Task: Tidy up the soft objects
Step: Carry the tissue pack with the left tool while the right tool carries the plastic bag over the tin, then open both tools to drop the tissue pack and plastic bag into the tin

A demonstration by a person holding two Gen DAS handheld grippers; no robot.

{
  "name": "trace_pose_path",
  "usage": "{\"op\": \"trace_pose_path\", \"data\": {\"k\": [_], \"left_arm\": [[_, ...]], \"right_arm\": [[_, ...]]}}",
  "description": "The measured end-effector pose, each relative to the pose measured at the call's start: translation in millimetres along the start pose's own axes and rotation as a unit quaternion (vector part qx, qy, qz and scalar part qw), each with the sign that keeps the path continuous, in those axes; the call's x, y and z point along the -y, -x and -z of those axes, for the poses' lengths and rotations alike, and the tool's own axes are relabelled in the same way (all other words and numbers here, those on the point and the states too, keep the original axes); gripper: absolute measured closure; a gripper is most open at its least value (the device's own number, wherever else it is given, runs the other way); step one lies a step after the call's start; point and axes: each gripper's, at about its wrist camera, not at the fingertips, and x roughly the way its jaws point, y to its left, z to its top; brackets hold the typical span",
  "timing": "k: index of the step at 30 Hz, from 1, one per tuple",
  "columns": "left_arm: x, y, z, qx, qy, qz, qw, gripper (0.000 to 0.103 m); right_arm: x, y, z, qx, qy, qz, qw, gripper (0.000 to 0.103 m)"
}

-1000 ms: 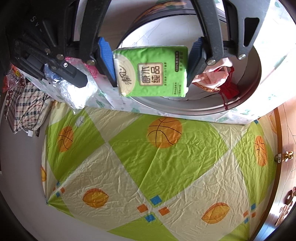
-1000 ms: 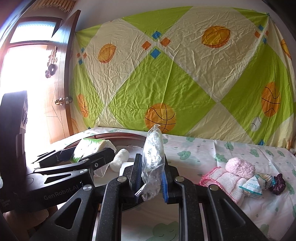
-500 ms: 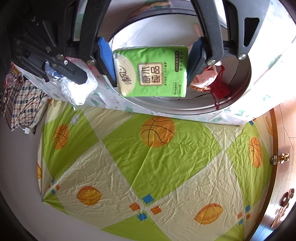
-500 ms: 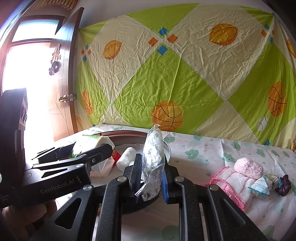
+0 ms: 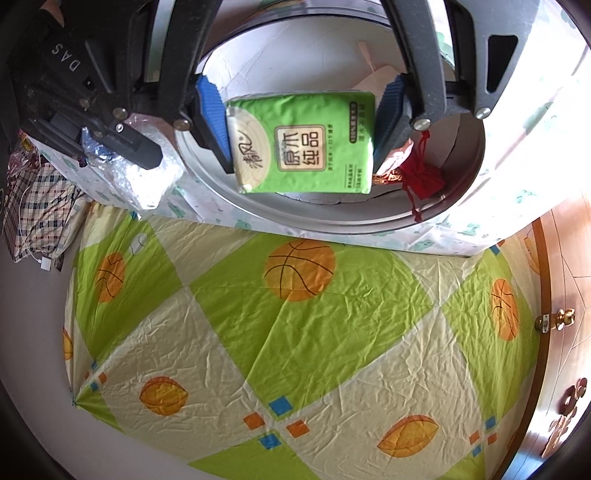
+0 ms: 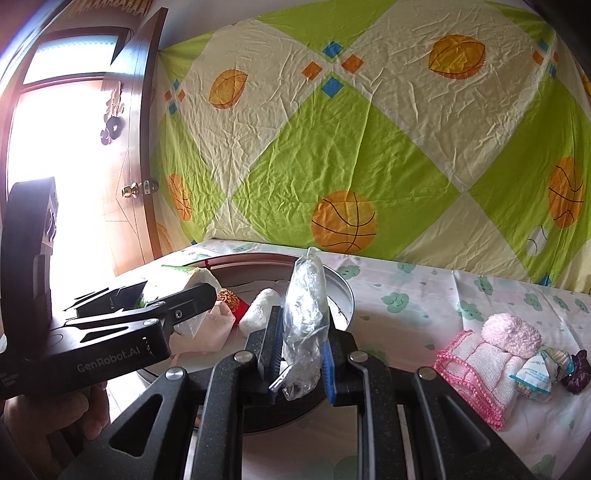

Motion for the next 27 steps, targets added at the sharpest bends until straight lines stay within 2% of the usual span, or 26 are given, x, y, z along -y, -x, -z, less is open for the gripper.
{"op": "trace_pose_path", "data": {"k": [8,17,21,27], "left_arm": [[-8.6,-5.2,-3.9,-0.015,-0.009,-0.007,0.9998,0.034],[-18.0,-15.0,-18.3,-0.037,-0.027,-0.01,0.9989,0.034],[-23.2,-23.5,-28.1,-0.054,-0.042,-0.014,0.9976,0.034],[-30.8,-41.9,-42.2,-0.085,-0.05,-0.008,0.9951,0.034]], "right_arm": [[-3.2,-4.1,-8.3,-0.003,0.007,-0.008,1.0,0.083],[-1.8,-20.3,-34.8,-0.009,0.022,-0.021,0.999,0.083],[3.5,-36.9,-44.7,-0.024,0.017,-0.025,0.999,0.083],[7.6,-73.4,-53.0,-0.069,0.013,-0.035,0.997,0.083]]}}
